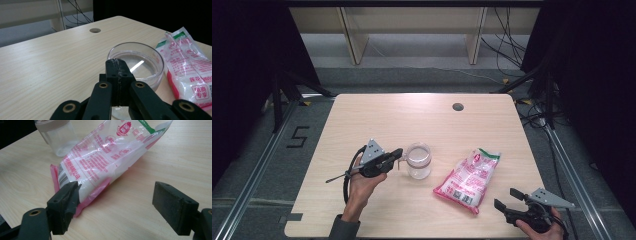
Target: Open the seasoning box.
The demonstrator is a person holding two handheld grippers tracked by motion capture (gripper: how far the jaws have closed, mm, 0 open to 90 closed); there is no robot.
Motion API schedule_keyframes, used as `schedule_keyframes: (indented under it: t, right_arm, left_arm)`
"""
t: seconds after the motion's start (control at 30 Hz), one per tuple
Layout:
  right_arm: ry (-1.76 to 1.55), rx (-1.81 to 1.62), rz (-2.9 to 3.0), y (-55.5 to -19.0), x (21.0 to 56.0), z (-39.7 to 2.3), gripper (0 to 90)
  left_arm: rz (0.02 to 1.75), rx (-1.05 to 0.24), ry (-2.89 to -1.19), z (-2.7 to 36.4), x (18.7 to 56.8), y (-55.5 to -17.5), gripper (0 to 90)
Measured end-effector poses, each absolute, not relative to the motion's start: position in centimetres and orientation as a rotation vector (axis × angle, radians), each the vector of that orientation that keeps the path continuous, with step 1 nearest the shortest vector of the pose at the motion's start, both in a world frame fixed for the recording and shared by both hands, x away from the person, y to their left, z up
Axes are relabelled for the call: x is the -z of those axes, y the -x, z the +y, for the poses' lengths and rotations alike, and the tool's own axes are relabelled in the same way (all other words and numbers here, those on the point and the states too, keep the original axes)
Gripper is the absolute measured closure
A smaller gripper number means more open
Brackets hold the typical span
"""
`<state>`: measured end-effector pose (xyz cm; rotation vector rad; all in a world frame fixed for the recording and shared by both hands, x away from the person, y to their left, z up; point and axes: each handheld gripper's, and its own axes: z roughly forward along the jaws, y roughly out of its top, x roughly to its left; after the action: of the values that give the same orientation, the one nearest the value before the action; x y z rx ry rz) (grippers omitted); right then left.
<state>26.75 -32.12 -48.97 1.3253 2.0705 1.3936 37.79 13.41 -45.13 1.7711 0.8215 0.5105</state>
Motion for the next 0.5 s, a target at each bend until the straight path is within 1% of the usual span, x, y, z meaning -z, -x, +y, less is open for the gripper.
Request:
schedule_keyframes:
  t: [0.07,0.1,0.13,0.2,0.23,0.3,0.4,0.5]
  right_arm:
    - [-1.306,-1.392,2.06,-26.8,48.9,-32.1,22.4]
    - [-1.37,-1.404,2.063,-26.5,48.8,-31.9,23.4]
    - [-1.329,-1.409,2.067,-26.6,48.9,-32.0,24.7]
    - [-1.282,-1.418,2.064,-26.7,48.8,-31.9,24.3]
    - [-1.33,-1.423,2.083,-26.5,48.6,-31.6,23.4]
    - [-1.307,-1.448,2.065,-26.4,48.4,-31.0,20.9]
    - [-1.178,-1.411,2.066,-26.5,47.8,-30.2,15.6]
    - [-1.097,-1.424,2.079,-26.7,47.4,-29.4,15.6]
  left_arm:
    - [0.825,-0.511,-1.78,13.3,45.2,-37.9,89.3]
    - [0.821,-0.516,-1.786,13.2,45.3,-38.0,89.3]
    - [0.819,-0.531,-1.797,13.2,45.4,-38.0,89.3]
    - [0.828,-0.525,-1.789,13.2,45.4,-38.0,89.3]
    - [0.823,-0.529,-1.793,13.2,45.4,-38.1,89.3]
    - [0.833,-0.52,-1.787,13.2,45.4,-38.1,89.3]
    - [0.835,-0.503,-1.767,13.3,45.6,-38.2,89.3]
    - [0.836,-0.508,-1.77,13.3,45.6,-38.1,89.3]
